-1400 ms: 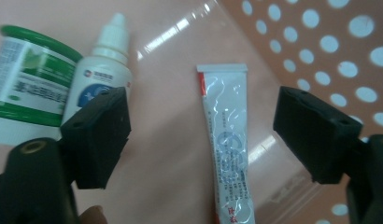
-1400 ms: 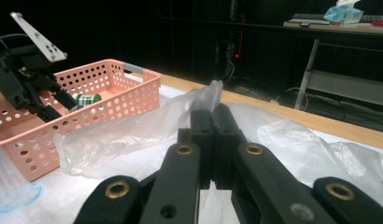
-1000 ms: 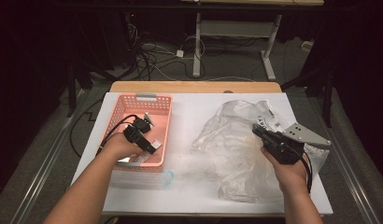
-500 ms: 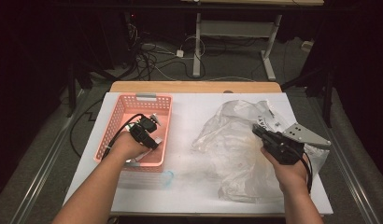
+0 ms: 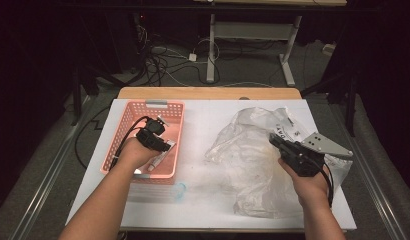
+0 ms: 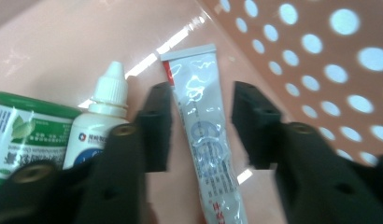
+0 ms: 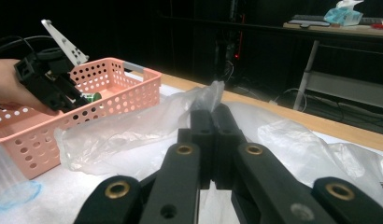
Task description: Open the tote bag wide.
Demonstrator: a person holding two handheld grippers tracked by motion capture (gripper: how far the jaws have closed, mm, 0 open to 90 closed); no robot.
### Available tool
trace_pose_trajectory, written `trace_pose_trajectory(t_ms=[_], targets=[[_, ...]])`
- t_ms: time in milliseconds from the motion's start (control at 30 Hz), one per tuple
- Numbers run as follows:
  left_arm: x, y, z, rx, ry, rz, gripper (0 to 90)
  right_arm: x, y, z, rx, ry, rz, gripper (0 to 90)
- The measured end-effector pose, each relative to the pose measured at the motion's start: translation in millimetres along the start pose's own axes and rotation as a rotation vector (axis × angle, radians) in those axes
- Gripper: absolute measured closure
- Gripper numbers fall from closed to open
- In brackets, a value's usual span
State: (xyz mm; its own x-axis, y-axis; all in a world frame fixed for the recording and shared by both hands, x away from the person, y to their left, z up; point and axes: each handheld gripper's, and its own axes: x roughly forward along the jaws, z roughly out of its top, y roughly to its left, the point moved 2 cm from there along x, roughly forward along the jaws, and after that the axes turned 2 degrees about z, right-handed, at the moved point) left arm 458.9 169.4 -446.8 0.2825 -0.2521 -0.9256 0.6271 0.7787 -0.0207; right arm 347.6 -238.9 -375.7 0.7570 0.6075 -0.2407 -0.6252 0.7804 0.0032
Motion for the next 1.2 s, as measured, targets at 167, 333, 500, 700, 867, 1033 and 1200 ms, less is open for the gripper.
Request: trace_pose_trajectory(t_ms=[167,333,500,700,867,1033,1200], targets=[[-3.6,0.5,-8.5,0.004,0.057,0.001,38.8,0.7,0.8,0.2,-0.004,0.0,0.0,90.0],[-1.5,4.5,-18.0,-0.018,0.123,-0.015,33.2,0.2,2.1,0.9,-0.007,0.0,0.002,90.0],[6.8,4.2,-21.3,-0.002,0.192,-0.038,43.1,0.5,1.6,0.8,-0.006,0.0,0.0,90.0],[8.9,0.7,-20.4,0.029,0.171,-0.007,60.9,0.4,0.8,0.1,-0.005,0.003,-0.003,90.0],[9.1,0.0,-20.4,0.03,0.165,-0.006,65.8,0.6,1.4,0.1,-0.012,0.003,0.001,90.0],[8.8,0.5,-21.9,0.035,0.138,-0.01,66.7,1.0,1.9,0.1,-0.014,0.003,0.004,90.0],[7.1,0.9,-21.1,0.036,0.136,0.011,66.8,0.6,1.1,0.4,-0.003,-0.001,0.002,90.0]])
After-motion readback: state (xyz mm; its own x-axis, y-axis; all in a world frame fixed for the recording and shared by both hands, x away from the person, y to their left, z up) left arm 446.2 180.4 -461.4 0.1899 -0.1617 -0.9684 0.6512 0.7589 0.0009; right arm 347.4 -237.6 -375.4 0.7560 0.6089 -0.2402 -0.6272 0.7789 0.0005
